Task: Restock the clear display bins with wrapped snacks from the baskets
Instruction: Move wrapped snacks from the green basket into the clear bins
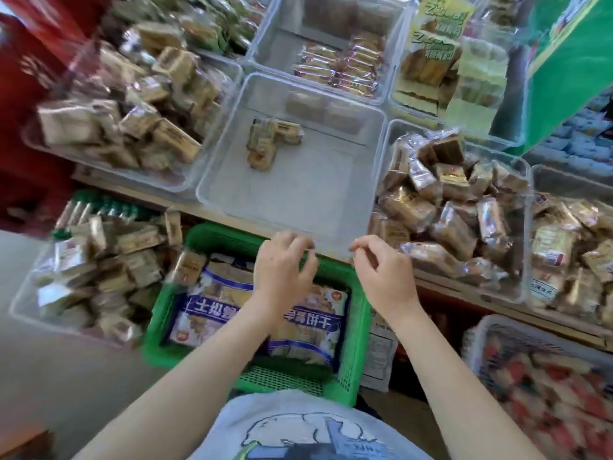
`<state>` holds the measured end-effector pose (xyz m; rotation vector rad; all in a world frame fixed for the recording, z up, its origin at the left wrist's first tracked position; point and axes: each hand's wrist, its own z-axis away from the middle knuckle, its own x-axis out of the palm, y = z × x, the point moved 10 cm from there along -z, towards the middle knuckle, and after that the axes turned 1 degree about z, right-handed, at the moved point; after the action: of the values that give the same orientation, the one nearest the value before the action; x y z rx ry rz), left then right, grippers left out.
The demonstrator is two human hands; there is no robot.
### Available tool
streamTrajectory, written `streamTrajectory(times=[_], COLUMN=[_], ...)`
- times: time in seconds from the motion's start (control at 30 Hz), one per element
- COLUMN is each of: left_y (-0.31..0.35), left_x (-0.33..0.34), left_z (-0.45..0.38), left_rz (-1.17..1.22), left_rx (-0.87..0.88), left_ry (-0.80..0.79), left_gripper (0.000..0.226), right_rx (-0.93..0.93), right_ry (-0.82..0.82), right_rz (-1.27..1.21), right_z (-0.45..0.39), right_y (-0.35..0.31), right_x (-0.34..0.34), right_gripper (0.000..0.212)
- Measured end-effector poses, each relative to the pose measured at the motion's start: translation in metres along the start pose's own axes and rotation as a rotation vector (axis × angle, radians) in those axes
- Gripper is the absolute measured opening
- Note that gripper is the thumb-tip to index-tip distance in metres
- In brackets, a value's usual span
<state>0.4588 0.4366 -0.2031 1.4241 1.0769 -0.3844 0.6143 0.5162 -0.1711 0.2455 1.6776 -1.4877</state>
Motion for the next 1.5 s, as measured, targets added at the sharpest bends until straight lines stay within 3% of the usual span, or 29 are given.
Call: streamTrajectory(times=[0.1,0.2,0.4,0.47,0.53,0.7,0.77,0.87,1.07,1.17,1.27,1.37,1.5], left_y=[-0.107,-0.182,-0.227,-0.233,-0.234,-0.198,-0.168,-0.125,-0.06,-0.061,-0.051,-0.026,0.018], left_x=[-0.024,-0.039,-0.021,-0.021,-0.028,-0.05,-0.055,-0.063,-0.081,-0.081,-0.07,-0.057,-0.03], left_z=[0.039,0.061,0.073,0.075,0.07,0.041,0.03,0.018,-0.001,-0.013,-0.017,-0.023,-0.031], left_rz=[-0.187,-0.358,-0.689,-0.779,-0.79,-0.465,-0.247,0.059,0.209,0.434,0.743,0.861,1.012], left_rx=[-0.247,-0.383,-0.146,-0.08,-0.047,-0.007,0.037,0.055,0.168,-0.064,-0.37,-0.46,-0.501], left_ry=[-0.114,-0.247,-0.704,-0.739,-0.675,-0.425,-0.34,-0.274,-0.215,-0.304,-0.378,-0.398,-0.424], left_gripper=[0.021,0.043,0.085,0.083,0.079,0.076,0.072,0.072,0.098,0.1,0.062,0.039,0.04], right_rx=[0.24,0.359,0.389,0.401,0.407,0.434,0.491,0.587,0.559,0.536,0.508,0.473,0.48], right_ry=[-0.293,-0.463,-0.487,-0.48,-0.46,-0.393,-0.364,-0.347,-0.261,-0.224,-0.212,-0.172,-0.018], right_rz=[0.021,0.045,0.076,0.086,0.074,-0.072,-0.235,-0.552,-0.808,-0.869,-0.948,-0.973,-0.958], right_z=[0.017,0.038,0.046,0.042,0.037,0.024,0.02,0.018,0.014,0.014,0.015,0.017,0.025], right_y=[0.024,0.034,0.007,0.001,-0.006,-0.027,-0.036,-0.047,-0.05,-0.05,-0.049,-0.042,-0.011], right_x=[0.1,0.164,0.199,0.202,0.203,0.206,0.206,0.204,0.155,0.125,0.099,0.07,0.018], right_gripper=[0.019,0.018,0.019,0.02,0.02,0.019,0.017,0.029,0.025,0.026,0.03,0.03,0.033])
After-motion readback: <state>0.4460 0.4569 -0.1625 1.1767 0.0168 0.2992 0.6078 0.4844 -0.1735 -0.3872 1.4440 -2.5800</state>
